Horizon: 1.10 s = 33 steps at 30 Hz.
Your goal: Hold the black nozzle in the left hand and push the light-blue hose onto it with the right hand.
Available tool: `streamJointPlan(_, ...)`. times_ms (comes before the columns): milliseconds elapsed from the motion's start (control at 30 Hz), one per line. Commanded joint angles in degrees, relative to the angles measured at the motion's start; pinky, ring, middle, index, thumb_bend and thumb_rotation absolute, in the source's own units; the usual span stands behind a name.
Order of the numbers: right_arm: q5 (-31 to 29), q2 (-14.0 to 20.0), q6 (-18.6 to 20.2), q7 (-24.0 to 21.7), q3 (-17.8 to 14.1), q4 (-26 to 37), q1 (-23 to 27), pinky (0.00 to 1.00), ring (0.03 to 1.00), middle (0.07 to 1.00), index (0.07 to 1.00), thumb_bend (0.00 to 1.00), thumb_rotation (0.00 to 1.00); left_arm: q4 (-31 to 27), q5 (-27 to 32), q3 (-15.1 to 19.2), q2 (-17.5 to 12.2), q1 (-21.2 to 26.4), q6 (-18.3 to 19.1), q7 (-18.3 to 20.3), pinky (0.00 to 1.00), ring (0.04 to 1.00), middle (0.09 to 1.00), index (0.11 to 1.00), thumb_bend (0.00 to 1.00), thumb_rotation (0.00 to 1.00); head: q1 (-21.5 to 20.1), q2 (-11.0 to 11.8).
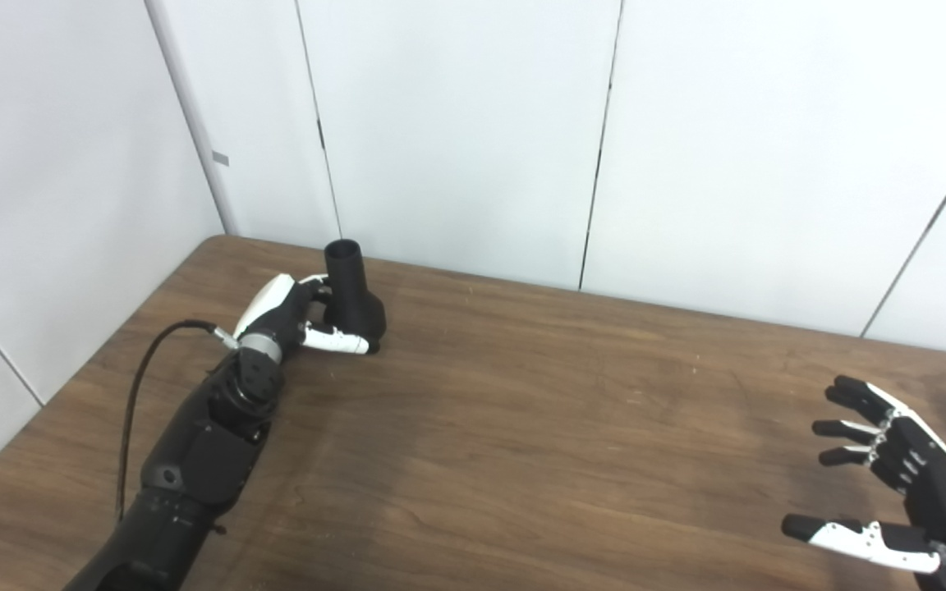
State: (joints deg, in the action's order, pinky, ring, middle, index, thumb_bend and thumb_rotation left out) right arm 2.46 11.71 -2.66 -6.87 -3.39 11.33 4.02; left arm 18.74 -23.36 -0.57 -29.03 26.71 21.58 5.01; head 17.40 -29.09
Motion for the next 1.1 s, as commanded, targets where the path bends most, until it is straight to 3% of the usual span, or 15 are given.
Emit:
streamJointPlan(0, -0.1, 1.0, -0.9, 0.4, -0.7, 2.6, 0.8, 0.56, 0.693, 0.816, 0.815, 0.82, 0.09, 0.1, 0.0, -0.3, -0.5, 2.3, -1.2, -1.1, 1.0, 0.966, 0.811, 0.814, 0.95, 0.22, -0.1, -0.1)
streamJointPlan(267, -0.6, 0.8, -0.1, 0.4, -0.9, 3.4, 0.4, 0.57, 0.695, 0.818, 0.816, 0.82, 0.09, 3.5, -0.5, -1.5, 0.2, 3.2, -2.9, -3.6, 1.0, 0.957, 0.799, 0.784, 0.93, 0.2, -0.2, -0.6)
streamJointPlan(733, -0.9, 0.6, 1.0, 0.4, -1.0, 4.6, 0.1, 0.57, 0.697, 0.817, 0.817, 0.82, 0.09, 5.2, 0.0, -2.3, 0.6, 3.3, -4.7, -4.3, 1.0, 0.938, 0.778, 0.725, 0.91, 0.16, -0.6, -1.5)
streamJointPlan(867, -1.1, 0.6, 1.3, 0.4, -1.0, 4.5, 0.2, 0.57, 0.698, 0.818, 0.819, 0.81, 0.09, 6.1, -0.5, -2.6, 0.7, 3.6, -6.3, -5.5, 1.0, 0.815, 0.633, 0.634, 0.84, 0.07, -0.5, -1.6)
streamJointPlan(900, -1.1, 0.6, 1.4, 0.4, -1.0, 4.5, 0.3, 0.57, 0.699, 0.818, 0.82, 0.81, 0.09, 6.4, -0.6, -2.7, 0.7, 3.7, -6.8, -6.0, 1.0, 0.758, 0.56, 0.568, 0.68, 0.03, -0.5, -1.8)
streamJointPlan(967, -1.1, 0.6, 1.6, 0.4, -0.9, 4.6, 0.3, 0.57, 0.7, 0.817, 0.82, 0.81, 0.09, 6.9, -0.7, -2.7, 0.7, 3.8, -7.8, -6.9, 1.0, 0.693, 0.494, 0.513, 0.56, 0.01, -0.5, -1.8)
streamJointPlan(1067, -1.0, 0.5, 1.7, 0.4, -0.9, 4.8, 0.3, 0.57, 0.701, 0.817, 0.822, 0.81, 0.08, 7.2, -0.7, -2.7, 0.8, 3.8, -9.0, -7.8, 1.0, 0.647, 0.453, 0.502, 0.53, 0.0, -0.6, -1.9)
